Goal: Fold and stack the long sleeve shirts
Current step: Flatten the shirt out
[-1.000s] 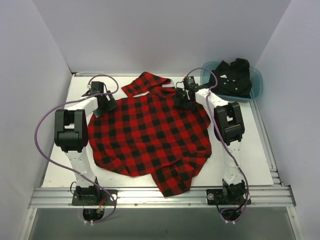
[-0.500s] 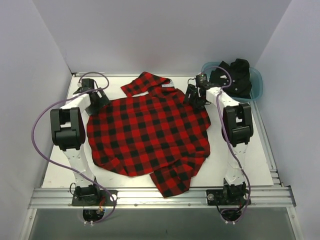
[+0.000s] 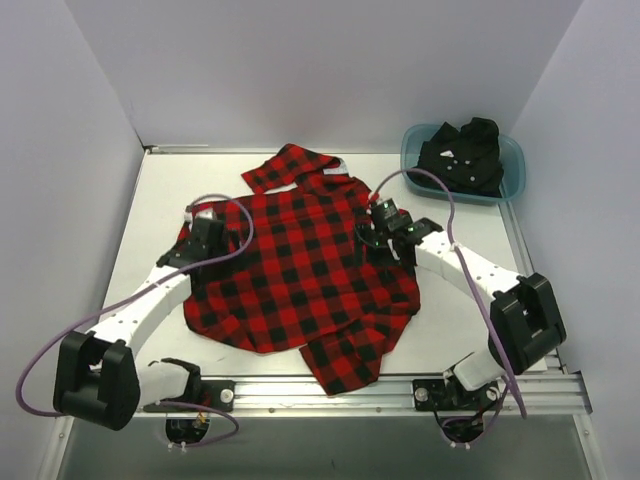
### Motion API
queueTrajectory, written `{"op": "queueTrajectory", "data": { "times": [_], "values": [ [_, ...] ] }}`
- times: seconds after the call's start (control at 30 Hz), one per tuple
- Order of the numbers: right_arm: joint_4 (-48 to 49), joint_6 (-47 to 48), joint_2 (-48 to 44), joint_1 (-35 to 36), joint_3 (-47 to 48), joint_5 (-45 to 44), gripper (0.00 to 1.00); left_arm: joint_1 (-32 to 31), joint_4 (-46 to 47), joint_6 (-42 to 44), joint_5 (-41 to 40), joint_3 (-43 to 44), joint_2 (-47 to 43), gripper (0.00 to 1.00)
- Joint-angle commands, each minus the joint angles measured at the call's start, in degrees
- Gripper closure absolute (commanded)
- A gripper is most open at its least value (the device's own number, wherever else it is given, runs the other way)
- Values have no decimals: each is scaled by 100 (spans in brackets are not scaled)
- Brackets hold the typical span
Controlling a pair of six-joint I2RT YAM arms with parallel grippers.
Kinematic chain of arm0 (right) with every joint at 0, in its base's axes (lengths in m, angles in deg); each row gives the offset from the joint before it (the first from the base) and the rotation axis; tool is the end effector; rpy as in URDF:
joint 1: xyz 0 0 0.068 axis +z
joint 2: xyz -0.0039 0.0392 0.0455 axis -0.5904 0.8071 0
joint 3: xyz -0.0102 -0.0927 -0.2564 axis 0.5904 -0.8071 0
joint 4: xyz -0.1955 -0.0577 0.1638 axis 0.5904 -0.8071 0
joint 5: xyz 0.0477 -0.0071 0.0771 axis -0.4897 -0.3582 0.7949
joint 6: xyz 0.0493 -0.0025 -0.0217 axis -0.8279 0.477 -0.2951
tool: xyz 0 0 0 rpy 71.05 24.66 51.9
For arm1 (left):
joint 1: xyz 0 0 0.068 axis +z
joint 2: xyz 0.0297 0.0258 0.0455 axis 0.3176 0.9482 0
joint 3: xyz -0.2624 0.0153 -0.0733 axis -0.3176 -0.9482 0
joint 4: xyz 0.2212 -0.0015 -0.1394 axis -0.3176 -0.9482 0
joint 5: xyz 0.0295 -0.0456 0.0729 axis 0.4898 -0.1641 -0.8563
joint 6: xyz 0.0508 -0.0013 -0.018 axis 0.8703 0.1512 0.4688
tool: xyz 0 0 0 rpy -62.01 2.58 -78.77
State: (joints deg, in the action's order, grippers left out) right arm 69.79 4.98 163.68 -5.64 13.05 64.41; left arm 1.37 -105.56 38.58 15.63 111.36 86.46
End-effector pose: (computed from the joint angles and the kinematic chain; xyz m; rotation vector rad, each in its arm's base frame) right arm 0.2877 0.1724 0.2532 -0.1385 2.3918 0.5480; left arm 0.2418 -0.0687 0.2412 -0.4334 2.3931 -0.2126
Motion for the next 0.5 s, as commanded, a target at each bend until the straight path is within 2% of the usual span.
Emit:
{"op": "queueTrajectory", "data": {
  "times": [0.0,0.13,0.23,0.37,0.47],
  "values": [
    [-398,-190,-372,144,-738,-324,36,45,-246,-473,-180,-785,-91,3],
    [-249,-348,-495,206,-1242,-490,37,53,61,-711,-153,-1138,93,3],
    [-38,-419,-233,180,-1339,-614,37,141,219,-913,-188,-1121,540,3],
    [217,-480,258,75,-1155,-509,37,466,570,-1028,-311,-919,1321,3],
    [340,-542,699,-127,-891,-439,38,782,659,-1010,-303,-428,2067,3]
  ]
}}
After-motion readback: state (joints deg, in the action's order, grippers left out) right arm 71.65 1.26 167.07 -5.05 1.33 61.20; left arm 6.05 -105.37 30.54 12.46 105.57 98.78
